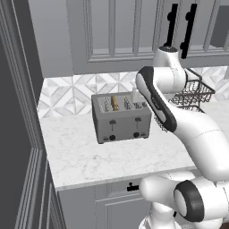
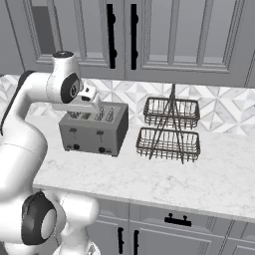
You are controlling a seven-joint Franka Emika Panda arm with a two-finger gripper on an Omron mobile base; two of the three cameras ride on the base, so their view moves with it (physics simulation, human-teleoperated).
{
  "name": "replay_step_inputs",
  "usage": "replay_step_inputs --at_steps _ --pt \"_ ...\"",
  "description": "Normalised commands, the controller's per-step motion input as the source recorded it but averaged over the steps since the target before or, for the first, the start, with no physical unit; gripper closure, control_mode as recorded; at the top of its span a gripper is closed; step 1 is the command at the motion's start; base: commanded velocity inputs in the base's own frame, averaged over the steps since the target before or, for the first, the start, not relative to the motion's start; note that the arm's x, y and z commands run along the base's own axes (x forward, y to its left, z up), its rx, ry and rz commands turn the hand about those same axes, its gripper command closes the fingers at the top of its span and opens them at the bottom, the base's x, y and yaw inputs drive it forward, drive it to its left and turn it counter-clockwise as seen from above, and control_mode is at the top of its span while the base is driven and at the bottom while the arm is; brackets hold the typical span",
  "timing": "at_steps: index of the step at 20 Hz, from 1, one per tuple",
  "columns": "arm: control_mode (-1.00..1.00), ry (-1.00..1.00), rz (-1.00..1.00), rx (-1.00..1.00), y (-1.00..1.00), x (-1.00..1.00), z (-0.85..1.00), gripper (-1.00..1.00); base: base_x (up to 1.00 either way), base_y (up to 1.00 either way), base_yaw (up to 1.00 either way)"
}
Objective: Start the toaster. Once the lever pops up, take the bread to the plate on the dining counter.
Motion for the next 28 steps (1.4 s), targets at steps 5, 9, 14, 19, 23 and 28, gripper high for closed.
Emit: replay_step_inputs --at_steps 5,9,14,19,23,28 --pt "-1.00 0.00 0.00 0.00 -0.01 -0.16 -0.10 -1.00 0.00 0.00 0.00" --pt "-1.00 -0.26 0.05 0.00 0.08 -0.80 -0.45 -1.00 0.00 0.00 0.00" --pt "-1.00 -0.28 0.00 0.00 0.66 -0.24 -0.43 -1.00 0.00 0.00 0.00" --pt "-1.00 -0.07 0.00 0.01 0.73 0.49 -0.26 -1.00 0.00 0.00 0.00" --pt "-1.00 0.00 -0.01 0.01 0.44 0.70 -0.01 -1.00 0.00 0.00 0.00" --pt "-1.00 0.01 0.00 0.00 0.08 0.79 0.00 -1.00 0.00 0.00 0.00"
